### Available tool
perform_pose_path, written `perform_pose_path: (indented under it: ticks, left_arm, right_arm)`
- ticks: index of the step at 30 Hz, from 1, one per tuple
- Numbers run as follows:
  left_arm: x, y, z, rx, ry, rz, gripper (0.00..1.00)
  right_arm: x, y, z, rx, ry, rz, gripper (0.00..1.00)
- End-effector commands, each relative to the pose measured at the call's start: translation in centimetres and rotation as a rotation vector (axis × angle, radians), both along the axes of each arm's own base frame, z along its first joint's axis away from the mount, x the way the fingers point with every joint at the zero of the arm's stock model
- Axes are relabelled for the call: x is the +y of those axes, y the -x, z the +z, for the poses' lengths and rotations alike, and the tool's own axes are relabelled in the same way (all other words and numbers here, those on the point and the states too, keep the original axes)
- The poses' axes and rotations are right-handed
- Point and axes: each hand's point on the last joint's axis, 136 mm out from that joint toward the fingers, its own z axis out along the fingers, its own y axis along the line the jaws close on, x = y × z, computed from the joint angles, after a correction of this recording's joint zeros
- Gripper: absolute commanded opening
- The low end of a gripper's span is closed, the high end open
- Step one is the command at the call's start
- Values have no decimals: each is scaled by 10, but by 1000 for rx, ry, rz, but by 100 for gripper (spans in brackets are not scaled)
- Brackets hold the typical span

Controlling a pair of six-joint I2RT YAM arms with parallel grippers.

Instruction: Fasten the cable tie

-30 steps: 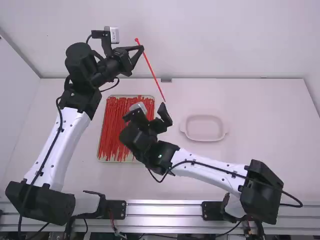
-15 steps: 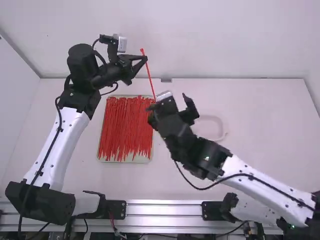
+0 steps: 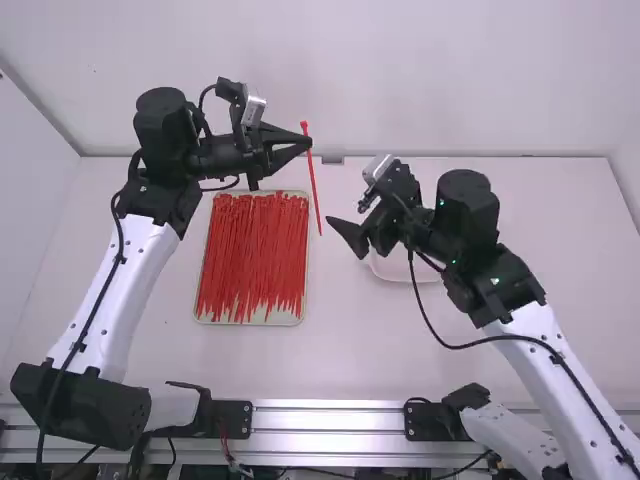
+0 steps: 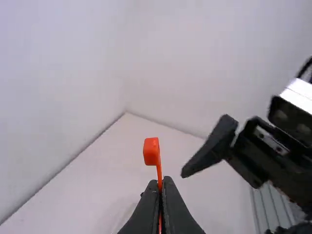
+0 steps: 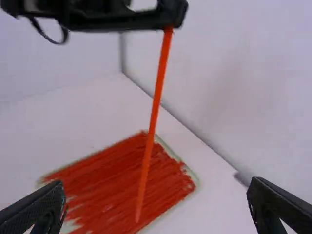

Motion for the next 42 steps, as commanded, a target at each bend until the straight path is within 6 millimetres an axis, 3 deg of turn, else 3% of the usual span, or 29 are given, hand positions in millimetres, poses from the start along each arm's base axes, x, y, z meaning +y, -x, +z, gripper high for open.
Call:
perform_pose_path:
  ticks: [1, 9, 14, 25, 28, 30, 33, 38, 42]
  left_arm:
    - [-2, 12, 10, -31, 7, -62, 2]
    - [-5, 30, 19, -32, 34, -168, 2]
    - [-6, 31, 21, -33, 38, -171, 2]
    - [-16, 36, 23, -23, 45, -192, 2]
    - [-16, 36, 25, -18, 51, -195, 2]
    - [-17, 37, 26, -20, 51, -197, 2]
    - [-17, 37, 26, -19, 52, -197, 2]
    - [-18, 38, 27, -28, 53, -205, 2]
    - [-18, 38, 31, -14, 67, -199, 9]
  right_arm:
    - [15, 24, 13, 14, -81, 259, 99]
    - [15, 14, 10, 78, -194, 468, 100]
    - [24, 8, 3, 114, -233, 560, 91]
    - [43, 11, -3, 119, -235, 614, 55]
    - [42, 11, -3, 122, -236, 612, 35]
    - [42, 11, -3, 128, -237, 611, 15]
    - [42, 11, -3, 128, -237, 611, 0]
    - [42, 11, -3, 122, -237, 611, 0]
    - [42, 10, -2, 118, -237, 611, 0]
